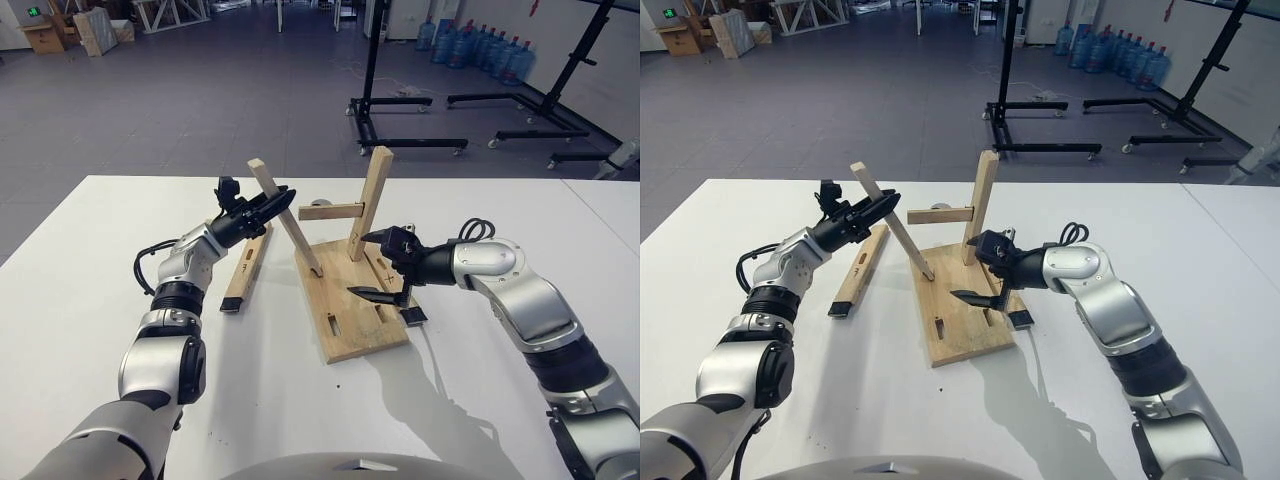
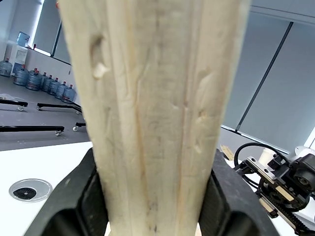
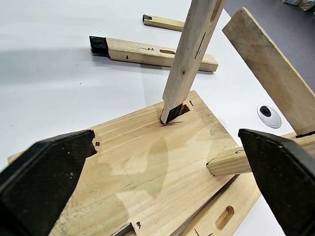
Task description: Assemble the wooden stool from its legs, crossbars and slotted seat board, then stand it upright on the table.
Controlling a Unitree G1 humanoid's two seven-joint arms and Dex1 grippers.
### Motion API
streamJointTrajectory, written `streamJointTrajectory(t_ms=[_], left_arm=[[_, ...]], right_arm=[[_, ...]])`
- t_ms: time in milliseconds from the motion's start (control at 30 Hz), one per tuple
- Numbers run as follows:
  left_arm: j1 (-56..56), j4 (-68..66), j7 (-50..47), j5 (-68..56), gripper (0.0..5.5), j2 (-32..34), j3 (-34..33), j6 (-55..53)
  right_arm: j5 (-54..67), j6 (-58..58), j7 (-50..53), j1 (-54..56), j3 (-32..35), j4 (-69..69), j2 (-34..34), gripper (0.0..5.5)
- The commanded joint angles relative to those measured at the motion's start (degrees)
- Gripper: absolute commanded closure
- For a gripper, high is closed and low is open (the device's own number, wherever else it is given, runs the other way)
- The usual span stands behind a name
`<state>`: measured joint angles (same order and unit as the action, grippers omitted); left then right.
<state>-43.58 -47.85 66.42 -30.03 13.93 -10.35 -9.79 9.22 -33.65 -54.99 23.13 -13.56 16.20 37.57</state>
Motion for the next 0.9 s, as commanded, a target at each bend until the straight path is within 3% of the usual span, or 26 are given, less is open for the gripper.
streamJointTrajectory(t_ms=[33,900], left_arm=[[-1.1,1.2,0.7,2.1,3.48,0.8,1.3,-0.5],[3.2,6.7,1.1,5.3,3.48,0.8,4.0,3.0]], right_arm=[[0.4,-0.6,0.3,0.5,-0.4,0.5,-0.2,0.1],[1.0,-0.4,0.6,-0.3,-2.0,1.7,-0.8,0.1]])
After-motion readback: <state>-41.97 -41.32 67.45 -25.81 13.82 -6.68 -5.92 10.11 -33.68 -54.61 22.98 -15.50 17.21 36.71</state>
